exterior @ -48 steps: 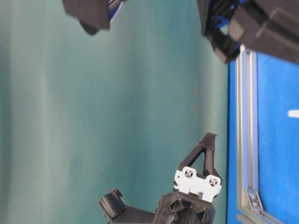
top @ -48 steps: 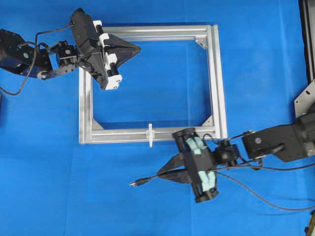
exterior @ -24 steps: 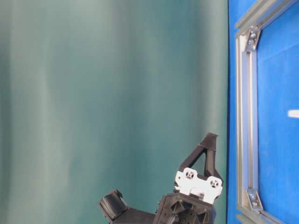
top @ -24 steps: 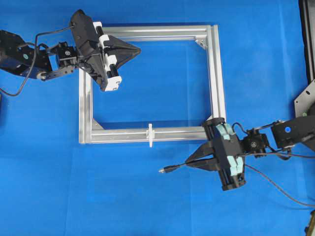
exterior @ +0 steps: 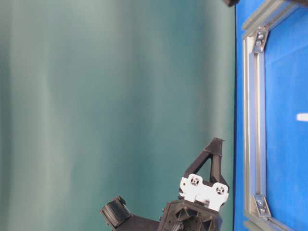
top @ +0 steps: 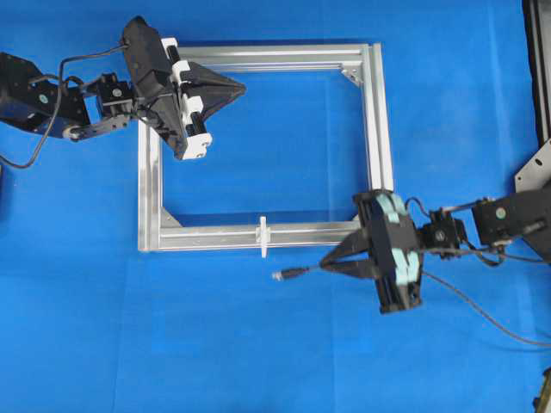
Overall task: Insert the wire through the string loop located in the center.
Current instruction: 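Lift the plug and carry it left toward the white zip-tie loop, then align the held USB plug with the opening of the zip-tie loop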
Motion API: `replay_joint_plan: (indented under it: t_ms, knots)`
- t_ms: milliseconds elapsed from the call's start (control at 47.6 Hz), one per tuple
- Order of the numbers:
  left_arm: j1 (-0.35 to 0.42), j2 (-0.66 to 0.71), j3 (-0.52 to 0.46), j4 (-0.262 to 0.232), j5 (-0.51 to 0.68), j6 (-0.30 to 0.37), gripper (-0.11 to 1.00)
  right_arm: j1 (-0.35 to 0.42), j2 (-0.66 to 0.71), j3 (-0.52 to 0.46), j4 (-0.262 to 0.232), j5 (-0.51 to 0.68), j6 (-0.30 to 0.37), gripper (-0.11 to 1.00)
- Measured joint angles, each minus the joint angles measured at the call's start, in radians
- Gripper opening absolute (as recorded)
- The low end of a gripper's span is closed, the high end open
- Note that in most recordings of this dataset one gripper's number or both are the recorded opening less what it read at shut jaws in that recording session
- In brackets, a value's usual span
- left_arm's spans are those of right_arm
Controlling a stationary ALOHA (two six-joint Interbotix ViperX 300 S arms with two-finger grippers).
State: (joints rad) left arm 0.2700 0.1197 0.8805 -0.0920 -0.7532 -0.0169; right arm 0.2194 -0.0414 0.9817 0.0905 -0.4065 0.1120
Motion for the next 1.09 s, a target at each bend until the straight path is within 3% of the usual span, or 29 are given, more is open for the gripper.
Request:
replay_joint_plan:
  t_ms: [315, 1092]
  knots:
    - [0.000, 0.002, 0.000, 0.000, 0.000, -0.002, 0.00, -0.095, 0.000, 0.006, 0.000, 0.000, 0.002, -0.02]
    - [0.000, 0.000, 0.002, 0.000, 0.000, -0.002, 0.00, -0.100, 0.000, 0.008, 0.000, -0.029, 0.000, -0.02]
